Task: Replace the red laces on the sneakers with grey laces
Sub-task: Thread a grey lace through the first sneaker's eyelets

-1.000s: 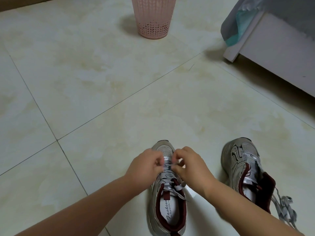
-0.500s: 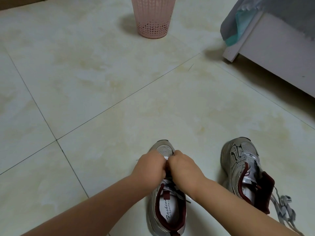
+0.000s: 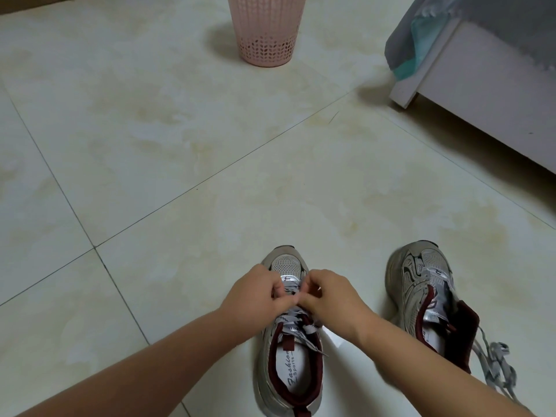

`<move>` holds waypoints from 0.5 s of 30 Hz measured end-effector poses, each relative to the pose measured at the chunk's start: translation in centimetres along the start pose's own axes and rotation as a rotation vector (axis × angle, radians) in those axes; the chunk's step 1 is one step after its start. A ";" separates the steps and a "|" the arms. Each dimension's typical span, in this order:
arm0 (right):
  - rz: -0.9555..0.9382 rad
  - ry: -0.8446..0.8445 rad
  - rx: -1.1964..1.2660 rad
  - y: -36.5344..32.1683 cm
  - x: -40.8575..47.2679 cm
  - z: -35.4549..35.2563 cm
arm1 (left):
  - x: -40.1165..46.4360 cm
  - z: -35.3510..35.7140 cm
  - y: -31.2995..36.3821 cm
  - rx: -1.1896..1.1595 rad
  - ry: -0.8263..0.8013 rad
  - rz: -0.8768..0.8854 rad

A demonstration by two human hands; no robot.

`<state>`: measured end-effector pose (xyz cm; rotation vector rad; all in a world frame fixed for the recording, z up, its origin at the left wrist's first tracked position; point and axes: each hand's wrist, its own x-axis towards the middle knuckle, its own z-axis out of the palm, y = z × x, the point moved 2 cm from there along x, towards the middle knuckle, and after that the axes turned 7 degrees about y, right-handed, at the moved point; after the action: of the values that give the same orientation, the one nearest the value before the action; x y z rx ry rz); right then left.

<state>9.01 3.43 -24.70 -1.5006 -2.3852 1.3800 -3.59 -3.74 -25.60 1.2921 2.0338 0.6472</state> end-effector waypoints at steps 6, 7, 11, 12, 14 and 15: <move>0.005 0.025 -0.067 -0.1 0.4 0.1 | 0.4 0.1 -0.3 0.023 -0.030 -0.085; 0.060 0.038 0.042 0.3 0.3 0.0 | 0.2 0.0 -0.7 -0.095 -0.035 -0.176; 0.259 0.044 0.488 1.9 -0.7 0.0 | -1.0 0.1 -1.9 -0.699 -0.080 -0.523; 0.298 0.037 0.559 2.1 -0.9 0.1 | -1.3 0.2 -2.0 -0.786 -0.085 -0.566; 0.345 0.030 0.630 2.4 -1.2 0.3 | -1.4 0.2 -2.0 -0.840 -0.086 -0.594; 0.347 0.037 0.632 2.3 -1.2 0.3 | -1.4 0.2 -1.9 -0.782 -0.078 -0.568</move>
<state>11.24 2.67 -25.95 -1.7375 -1.4698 1.8989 -4.14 -5.75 -26.72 0.2669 1.6802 0.9491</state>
